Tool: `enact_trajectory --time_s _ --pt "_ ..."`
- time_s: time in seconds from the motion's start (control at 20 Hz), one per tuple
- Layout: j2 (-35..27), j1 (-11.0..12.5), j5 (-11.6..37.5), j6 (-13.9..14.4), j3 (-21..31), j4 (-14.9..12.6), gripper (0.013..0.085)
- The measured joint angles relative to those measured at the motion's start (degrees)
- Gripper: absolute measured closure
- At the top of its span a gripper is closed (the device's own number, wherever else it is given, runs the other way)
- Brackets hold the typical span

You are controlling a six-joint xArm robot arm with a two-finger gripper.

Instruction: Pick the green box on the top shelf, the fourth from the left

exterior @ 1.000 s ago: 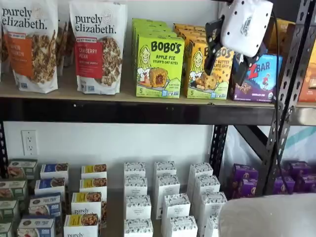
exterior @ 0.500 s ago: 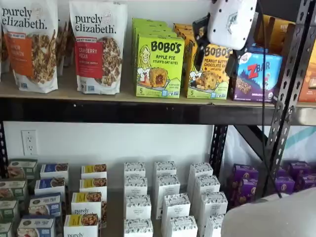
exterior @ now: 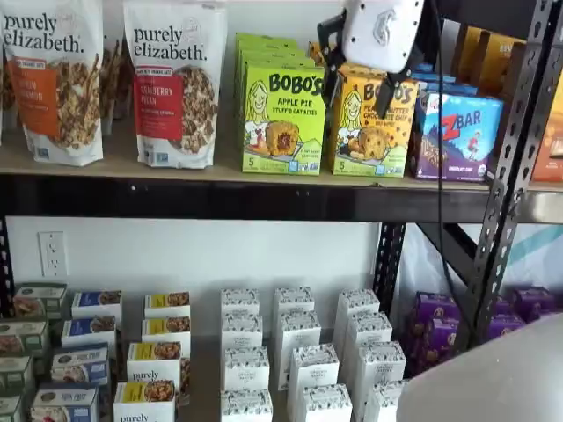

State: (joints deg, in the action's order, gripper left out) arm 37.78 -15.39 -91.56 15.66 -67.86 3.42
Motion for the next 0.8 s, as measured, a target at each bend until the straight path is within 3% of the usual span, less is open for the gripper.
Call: enact_trajectory --time_s 0.45,0.8 --pt "-8.0 -2.5 3.0 2.2 -6.2 -1.9 0.013" --pt "-13.5 -0.5 3.3 0.3 -10.9 1.9 0.013"
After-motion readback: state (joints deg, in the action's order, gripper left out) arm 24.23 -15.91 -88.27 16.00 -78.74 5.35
